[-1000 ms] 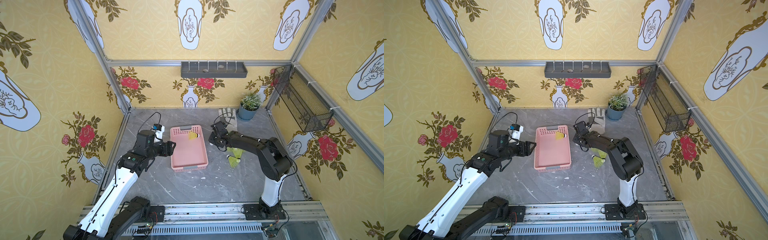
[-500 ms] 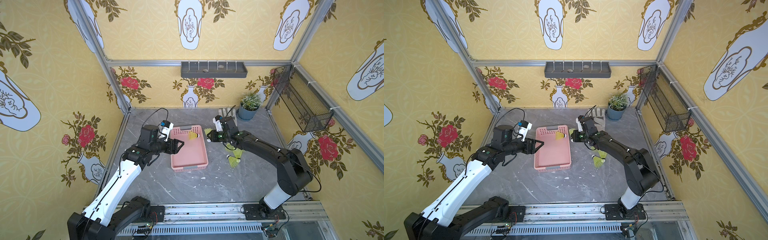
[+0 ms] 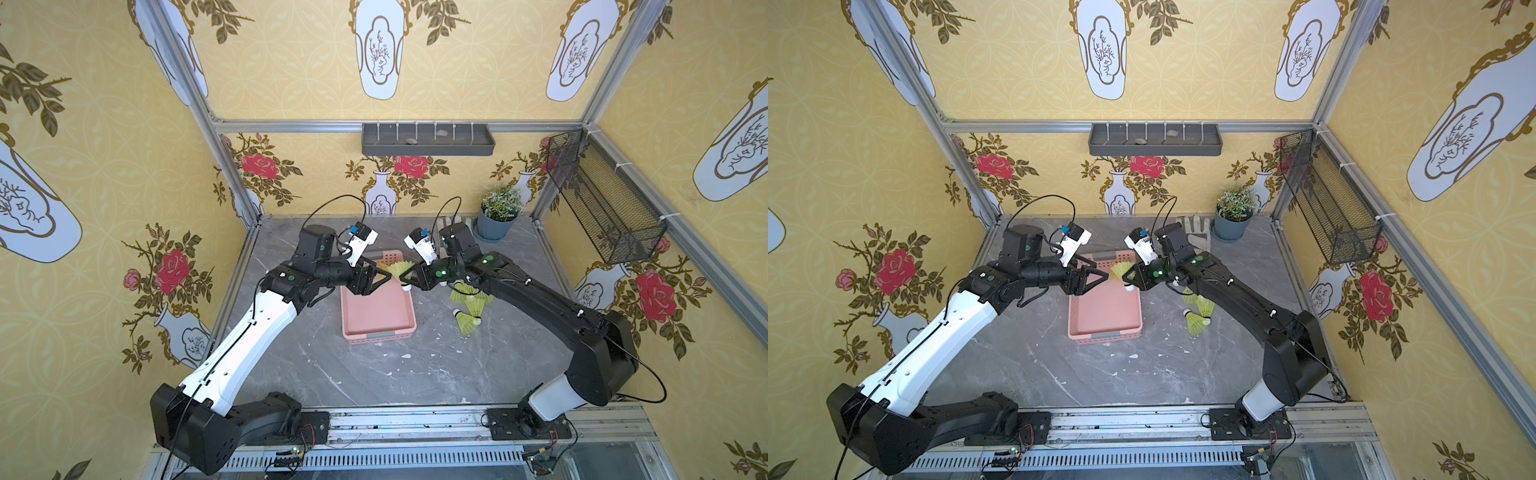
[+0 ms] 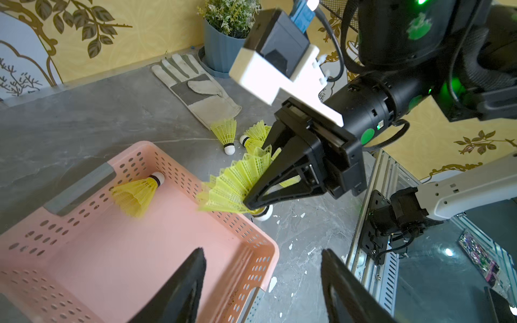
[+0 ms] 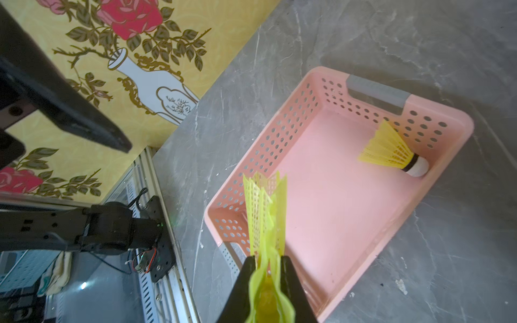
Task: Put the shuttlecocks into the storage box
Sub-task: Place the shuttlecock in the storage box.
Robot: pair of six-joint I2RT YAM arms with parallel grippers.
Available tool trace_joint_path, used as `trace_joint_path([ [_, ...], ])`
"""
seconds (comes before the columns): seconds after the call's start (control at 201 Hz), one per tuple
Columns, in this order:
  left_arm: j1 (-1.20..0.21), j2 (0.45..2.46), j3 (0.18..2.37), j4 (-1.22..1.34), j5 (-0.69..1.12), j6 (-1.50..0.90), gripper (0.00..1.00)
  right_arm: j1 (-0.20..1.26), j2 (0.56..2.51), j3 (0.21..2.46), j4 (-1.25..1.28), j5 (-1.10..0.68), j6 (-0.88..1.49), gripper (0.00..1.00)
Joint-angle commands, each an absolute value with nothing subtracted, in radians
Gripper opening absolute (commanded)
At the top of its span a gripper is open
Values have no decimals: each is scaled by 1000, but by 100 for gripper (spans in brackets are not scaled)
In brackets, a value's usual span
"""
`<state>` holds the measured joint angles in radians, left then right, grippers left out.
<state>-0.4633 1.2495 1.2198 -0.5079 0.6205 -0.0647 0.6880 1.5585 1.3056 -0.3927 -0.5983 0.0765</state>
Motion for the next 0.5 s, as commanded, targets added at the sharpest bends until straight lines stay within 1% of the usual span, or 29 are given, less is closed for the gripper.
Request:
trace_joint_path([
  [0.0,-465,1265,1247,-564,689,26,65,700,1555,1340,-471,-660,6,18],
  [0.075,-465,1272,1259,-585,693,44,63,707,1552,1355,-488,-679,-5,20],
  [0.204,-465,1280,1267,-599,697,61,56,711,1549,1371,-504,-698,-18,21],
  [0.368,-465,1298,1278,-621,711,80,47,718,1552,1384,-518,-707,-28,21],
  [0.493,-465,1319,1285,-640,721,91,43,725,1557,1396,-530,-713,-36,20],
])
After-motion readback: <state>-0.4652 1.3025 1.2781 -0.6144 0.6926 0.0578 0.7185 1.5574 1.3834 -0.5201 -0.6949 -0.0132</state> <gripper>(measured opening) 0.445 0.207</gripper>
